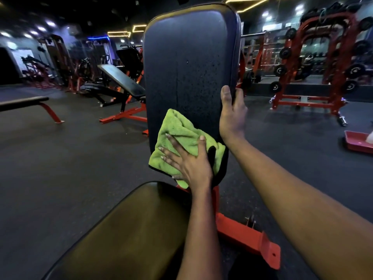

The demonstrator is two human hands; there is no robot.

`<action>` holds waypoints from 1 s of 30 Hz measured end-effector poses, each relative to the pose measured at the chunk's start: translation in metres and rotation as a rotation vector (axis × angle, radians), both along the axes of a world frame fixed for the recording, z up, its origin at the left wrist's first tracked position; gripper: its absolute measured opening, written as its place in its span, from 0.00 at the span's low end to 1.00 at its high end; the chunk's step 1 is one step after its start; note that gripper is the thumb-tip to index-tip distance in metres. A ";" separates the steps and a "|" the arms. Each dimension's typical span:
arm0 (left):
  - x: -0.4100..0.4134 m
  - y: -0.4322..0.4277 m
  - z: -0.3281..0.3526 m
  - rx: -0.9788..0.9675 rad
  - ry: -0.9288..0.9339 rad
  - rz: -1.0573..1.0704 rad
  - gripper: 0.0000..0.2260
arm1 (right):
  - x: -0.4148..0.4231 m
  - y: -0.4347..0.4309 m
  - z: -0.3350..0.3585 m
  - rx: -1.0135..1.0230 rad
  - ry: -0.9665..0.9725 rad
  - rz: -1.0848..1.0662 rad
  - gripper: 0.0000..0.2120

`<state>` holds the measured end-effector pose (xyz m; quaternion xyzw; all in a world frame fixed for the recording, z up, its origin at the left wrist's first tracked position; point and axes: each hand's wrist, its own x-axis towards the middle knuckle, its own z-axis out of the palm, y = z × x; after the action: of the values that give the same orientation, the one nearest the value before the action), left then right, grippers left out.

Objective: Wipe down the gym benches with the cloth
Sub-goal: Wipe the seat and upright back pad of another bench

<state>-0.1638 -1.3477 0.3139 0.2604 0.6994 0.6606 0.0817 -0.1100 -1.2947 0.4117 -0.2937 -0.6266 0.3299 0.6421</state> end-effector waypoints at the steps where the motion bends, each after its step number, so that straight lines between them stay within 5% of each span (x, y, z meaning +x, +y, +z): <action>1: 0.000 0.000 -0.005 -0.001 0.010 0.023 0.38 | 0.000 0.003 -0.001 0.004 0.013 0.005 0.26; 5: -0.003 -0.013 -0.034 0.019 -0.058 0.045 0.33 | 0.000 0.007 -0.001 -0.014 0.021 -0.020 0.33; 11: -0.057 -0.006 -0.009 0.076 -0.268 0.143 0.28 | 0.003 0.008 -0.002 -0.021 -0.006 0.014 0.25; 16: -0.102 0.000 0.002 0.150 -0.239 0.195 0.27 | 0.003 -0.004 0.000 -0.001 0.070 0.065 0.25; 23: 0.017 -0.002 -0.041 0.195 -0.105 0.083 0.36 | 0.005 -0.008 0.002 -0.017 0.047 0.063 0.27; 30: -0.021 0.014 -0.028 0.152 -0.087 0.137 0.34 | 0.002 0.000 -0.002 -0.021 0.061 0.087 0.23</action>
<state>-0.1852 -1.3337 0.2862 0.1887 0.6593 0.7263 0.0468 -0.1077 -1.2948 0.4092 -0.2625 -0.6157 0.3728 0.6427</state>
